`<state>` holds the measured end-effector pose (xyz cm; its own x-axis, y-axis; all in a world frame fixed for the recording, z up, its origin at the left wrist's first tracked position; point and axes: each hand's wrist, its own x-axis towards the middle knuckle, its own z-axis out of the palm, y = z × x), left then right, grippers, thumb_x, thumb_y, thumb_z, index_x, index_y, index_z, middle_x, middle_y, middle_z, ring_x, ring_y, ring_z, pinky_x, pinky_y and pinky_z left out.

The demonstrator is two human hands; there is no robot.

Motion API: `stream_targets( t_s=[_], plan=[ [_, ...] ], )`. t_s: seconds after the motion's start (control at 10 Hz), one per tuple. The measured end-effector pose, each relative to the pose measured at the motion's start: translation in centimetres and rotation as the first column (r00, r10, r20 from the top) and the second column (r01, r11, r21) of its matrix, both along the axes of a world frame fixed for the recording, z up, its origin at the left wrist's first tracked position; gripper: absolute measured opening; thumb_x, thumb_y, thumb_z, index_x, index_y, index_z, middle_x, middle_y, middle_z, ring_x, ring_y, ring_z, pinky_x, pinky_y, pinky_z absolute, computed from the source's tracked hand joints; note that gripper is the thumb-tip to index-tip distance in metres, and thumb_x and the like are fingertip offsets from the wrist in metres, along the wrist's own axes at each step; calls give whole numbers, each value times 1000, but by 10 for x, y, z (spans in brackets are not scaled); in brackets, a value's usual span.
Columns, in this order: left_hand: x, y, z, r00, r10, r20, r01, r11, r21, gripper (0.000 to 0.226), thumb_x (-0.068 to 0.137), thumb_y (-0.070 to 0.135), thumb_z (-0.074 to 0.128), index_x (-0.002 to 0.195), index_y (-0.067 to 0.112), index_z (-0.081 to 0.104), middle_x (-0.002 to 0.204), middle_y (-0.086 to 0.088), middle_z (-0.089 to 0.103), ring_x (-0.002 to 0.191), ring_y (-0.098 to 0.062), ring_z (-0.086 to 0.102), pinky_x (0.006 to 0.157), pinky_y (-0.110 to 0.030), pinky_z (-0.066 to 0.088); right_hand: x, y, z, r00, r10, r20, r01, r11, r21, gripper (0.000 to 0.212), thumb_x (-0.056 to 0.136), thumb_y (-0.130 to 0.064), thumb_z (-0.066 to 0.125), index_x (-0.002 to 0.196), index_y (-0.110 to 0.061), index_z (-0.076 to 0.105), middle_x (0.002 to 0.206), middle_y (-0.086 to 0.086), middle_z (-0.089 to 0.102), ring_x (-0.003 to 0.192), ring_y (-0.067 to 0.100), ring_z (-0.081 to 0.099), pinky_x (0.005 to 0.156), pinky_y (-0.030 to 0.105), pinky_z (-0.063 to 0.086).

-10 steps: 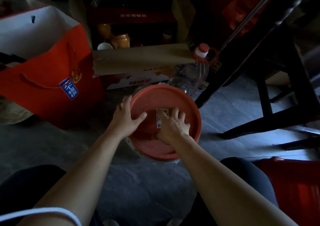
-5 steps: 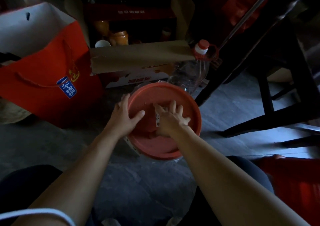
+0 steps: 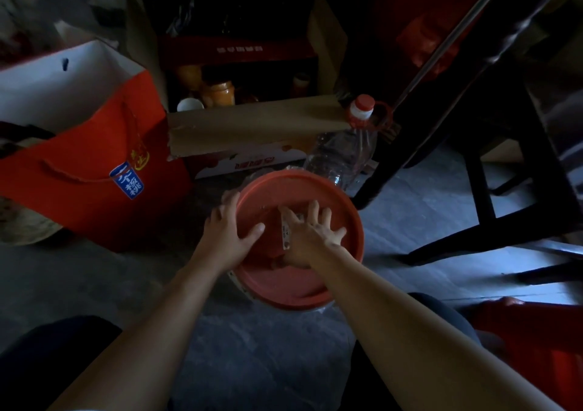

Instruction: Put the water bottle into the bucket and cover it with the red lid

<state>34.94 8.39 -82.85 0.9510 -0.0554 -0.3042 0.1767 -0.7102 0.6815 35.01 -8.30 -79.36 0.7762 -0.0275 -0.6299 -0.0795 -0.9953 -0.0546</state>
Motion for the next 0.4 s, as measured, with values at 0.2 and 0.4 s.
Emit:
stream_targets(
  t_s=[0.2, 0.4],
  plan=[
    [2, -2, 10, 989, -60, 133, 31, 977, 212, 79, 81, 57, 52, 145, 31, 14, 152, -12, 22, 138, -35, 21, 102, -54, 35, 2, 1, -1, 1000, -8, -19, 8, 1000, 11, 126, 65, -63, 80, 152, -47, -8, 162, 17, -17, 147, 45, -9, 107, 72, 20],
    [-6, -8, 14, 964, -221, 146, 141, 894, 425, 79, 82, 59, 48, 146, 27, 16, 154, -12, 14, 140, -36, 15, 110, -57, 26, -2, 0, 8, 999, 2, 36, -3, 999, 42, 109, 77, -54, 74, 154, -44, -2, 162, 18, -16, 148, 45, -8, 109, 73, 13]
  ],
)
